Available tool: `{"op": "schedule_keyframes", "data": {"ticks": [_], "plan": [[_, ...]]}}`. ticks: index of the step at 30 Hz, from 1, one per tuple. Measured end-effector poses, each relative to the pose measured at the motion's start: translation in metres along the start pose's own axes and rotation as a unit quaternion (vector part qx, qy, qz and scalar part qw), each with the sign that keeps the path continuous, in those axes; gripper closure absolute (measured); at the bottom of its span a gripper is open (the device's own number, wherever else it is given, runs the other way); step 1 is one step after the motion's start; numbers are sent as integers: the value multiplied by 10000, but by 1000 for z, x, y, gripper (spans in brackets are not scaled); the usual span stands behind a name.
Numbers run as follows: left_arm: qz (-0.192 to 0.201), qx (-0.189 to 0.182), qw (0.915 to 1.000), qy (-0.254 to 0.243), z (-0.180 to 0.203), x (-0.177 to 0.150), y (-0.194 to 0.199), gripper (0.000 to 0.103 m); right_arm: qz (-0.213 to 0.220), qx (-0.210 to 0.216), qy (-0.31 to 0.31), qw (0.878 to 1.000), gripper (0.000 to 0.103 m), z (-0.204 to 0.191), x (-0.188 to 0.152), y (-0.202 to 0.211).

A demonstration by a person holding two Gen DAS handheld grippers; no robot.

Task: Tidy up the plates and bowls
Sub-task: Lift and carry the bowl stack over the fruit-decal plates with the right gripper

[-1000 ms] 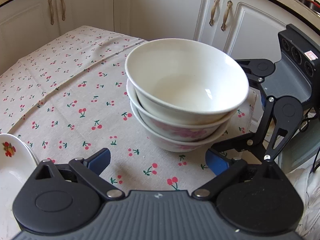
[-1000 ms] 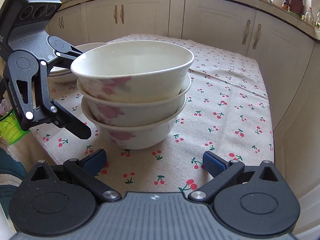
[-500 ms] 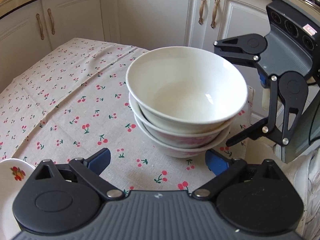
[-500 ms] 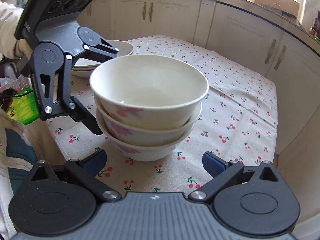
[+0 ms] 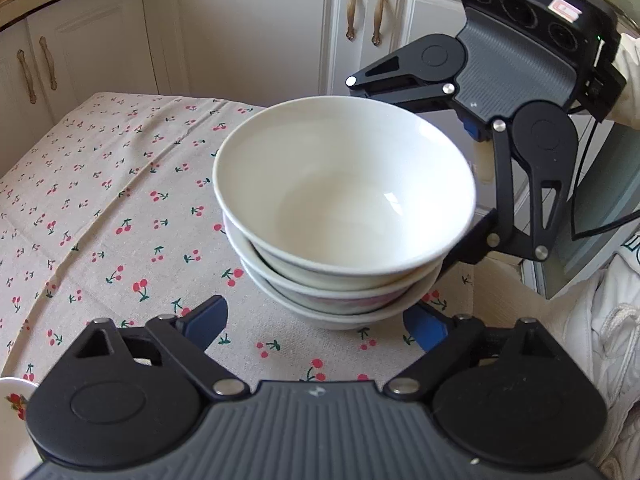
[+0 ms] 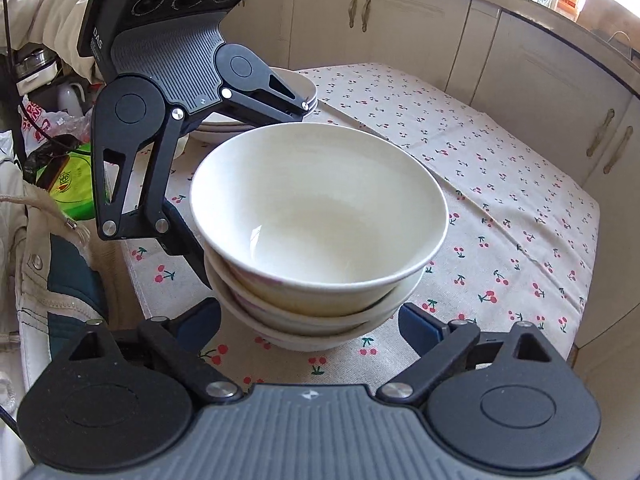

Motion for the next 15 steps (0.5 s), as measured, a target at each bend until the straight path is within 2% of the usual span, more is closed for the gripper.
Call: {"op": "schedule_keyframes", "data": {"ticks": [6, 10, 15], "plan": [[-2, -250, 9996, -127, -2, 2, -2, 18, -138, 344, -204, 9991, 15, 10, 3, -3], [2, -448, 9989, -108, -4, 3, -3, 26, -163, 393, -234, 9988, 16, 12, 2, -4], [-27, -486, 9987, -140, -5, 4, -4, 27, -165, 503, -262, 9983, 16, 15, 4, -4]]}}
Point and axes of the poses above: each gripper's, at about its wrist camera, not at the fingertips, and y roughly against the way its jaws point, z to its right, x to its top, the point moved 2 cm from there along -y, roughly the way its jaws point, and after that the axes turned 12 degrees about -y, right-handed, at the moved point
